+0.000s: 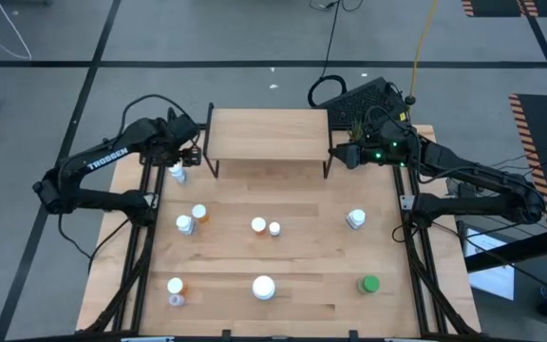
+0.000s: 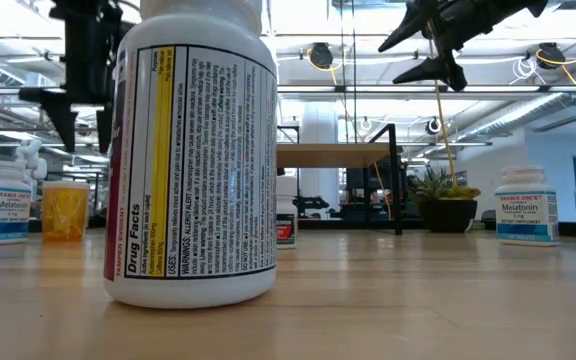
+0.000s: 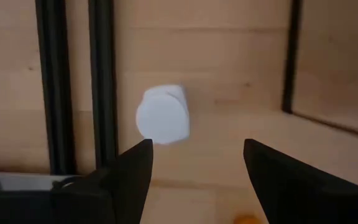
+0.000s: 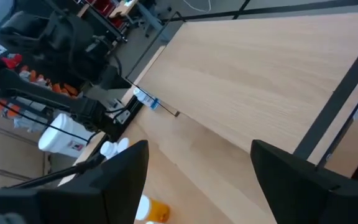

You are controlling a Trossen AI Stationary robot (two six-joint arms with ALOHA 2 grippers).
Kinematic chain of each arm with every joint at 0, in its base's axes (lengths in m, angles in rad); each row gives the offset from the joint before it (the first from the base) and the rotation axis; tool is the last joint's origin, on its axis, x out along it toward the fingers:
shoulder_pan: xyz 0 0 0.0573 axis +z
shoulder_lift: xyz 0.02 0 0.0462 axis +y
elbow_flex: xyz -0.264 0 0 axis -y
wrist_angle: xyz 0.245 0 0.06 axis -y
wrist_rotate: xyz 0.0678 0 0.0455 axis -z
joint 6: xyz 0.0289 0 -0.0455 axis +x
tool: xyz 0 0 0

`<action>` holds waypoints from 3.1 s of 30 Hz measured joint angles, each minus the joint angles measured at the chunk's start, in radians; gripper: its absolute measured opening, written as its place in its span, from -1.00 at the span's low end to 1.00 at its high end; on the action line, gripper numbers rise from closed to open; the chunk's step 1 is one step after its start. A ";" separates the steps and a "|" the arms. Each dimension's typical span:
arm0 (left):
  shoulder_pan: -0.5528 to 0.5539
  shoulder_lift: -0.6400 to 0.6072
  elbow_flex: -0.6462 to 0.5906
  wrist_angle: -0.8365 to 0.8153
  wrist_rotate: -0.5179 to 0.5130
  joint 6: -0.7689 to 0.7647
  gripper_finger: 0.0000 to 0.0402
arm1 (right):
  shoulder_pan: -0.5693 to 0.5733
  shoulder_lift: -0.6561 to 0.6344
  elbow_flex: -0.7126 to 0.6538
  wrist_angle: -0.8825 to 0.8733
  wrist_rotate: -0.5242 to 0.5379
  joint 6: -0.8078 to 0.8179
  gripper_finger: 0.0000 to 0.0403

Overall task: Pick and place medicine bottles onto shelf by color
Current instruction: Put the top left white and blue pill bottle on the shelf

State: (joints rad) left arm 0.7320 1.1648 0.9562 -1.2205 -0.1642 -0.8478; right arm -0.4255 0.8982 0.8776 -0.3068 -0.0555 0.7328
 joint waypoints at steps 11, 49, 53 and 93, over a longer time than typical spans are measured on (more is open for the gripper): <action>0.095 0.000 -0.127 0.173 -0.060 -0.064 0.27 | 0.001 0.000 0.000 -0.017 -0.078 0.047 0.38; 0.127 0.000 -0.170 0.272 0.055 0.239 0.03 | -0.034 -0.001 0.000 0.000 -0.104 0.094 0.38; 0.127 0.000 -0.051 0.228 0.040 0.340 -0.03 | -0.034 -0.001 0.000 0.024 -0.106 0.093 0.38; 0.072 0.625 0.933 -0.017 0.217 1.418 -0.02 | -0.033 -0.001 -0.001 0.086 -0.133 0.013 0.38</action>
State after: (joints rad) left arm 0.8039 1.7902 1.8893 -1.2377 0.0525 0.5700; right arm -0.4583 0.8974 0.8768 -0.2203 -0.1883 0.7457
